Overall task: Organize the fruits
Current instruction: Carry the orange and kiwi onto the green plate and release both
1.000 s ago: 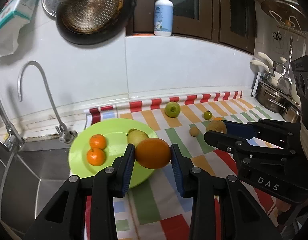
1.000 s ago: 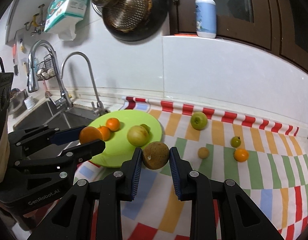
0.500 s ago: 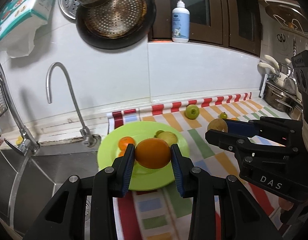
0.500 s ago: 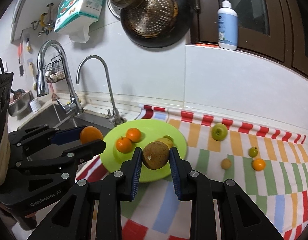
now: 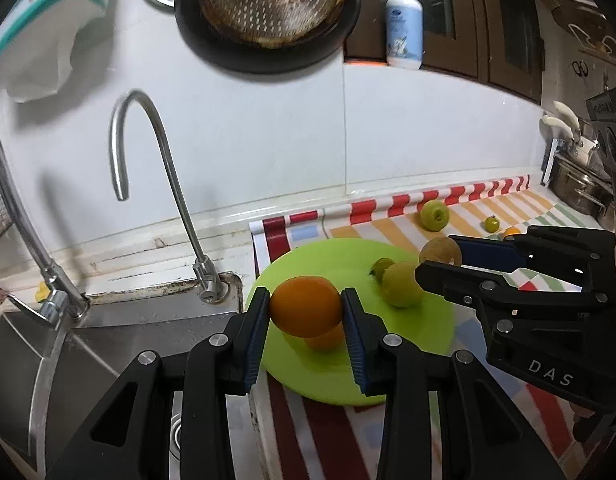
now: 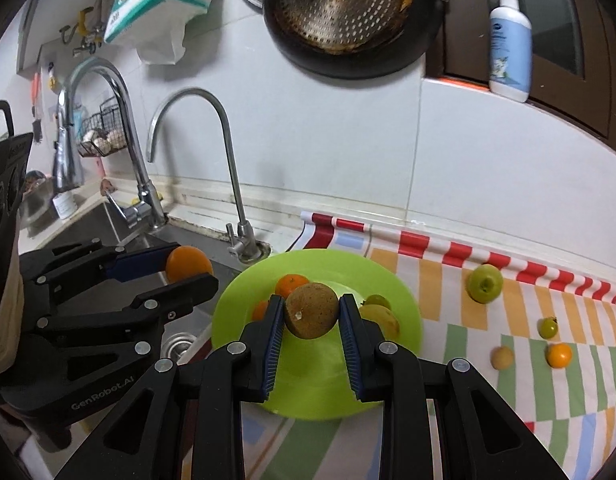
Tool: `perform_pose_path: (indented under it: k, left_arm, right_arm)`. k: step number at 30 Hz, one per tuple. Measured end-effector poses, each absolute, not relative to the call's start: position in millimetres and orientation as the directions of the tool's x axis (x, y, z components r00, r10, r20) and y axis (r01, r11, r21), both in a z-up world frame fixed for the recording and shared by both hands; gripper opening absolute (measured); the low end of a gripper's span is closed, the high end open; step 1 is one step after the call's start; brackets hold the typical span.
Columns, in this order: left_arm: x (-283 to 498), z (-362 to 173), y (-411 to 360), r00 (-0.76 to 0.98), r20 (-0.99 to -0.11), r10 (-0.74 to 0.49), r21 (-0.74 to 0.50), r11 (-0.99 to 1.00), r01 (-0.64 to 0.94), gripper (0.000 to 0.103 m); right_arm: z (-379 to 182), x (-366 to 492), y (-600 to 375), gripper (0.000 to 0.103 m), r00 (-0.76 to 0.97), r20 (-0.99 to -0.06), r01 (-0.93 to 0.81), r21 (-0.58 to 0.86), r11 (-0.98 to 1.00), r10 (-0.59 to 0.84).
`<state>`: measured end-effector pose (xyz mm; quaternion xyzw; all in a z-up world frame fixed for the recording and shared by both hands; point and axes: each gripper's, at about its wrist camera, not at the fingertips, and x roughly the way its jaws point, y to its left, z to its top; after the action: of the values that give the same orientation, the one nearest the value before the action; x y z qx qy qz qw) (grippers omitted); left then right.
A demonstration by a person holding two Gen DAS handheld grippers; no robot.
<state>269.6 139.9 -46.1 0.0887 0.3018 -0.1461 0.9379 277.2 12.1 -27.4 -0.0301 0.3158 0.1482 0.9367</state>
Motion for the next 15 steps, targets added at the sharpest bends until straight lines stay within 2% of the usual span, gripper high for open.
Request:
perform_pose_path:
  k: [15]
  left_arm:
    - [333,-95,147,0.687,-0.681,-0.256,0.037,0.924,0.381,0.036]
  right_arm:
    - [-76,343,27,0.029,0.687,-0.692,-0.250,0.061,0.966,0.222]
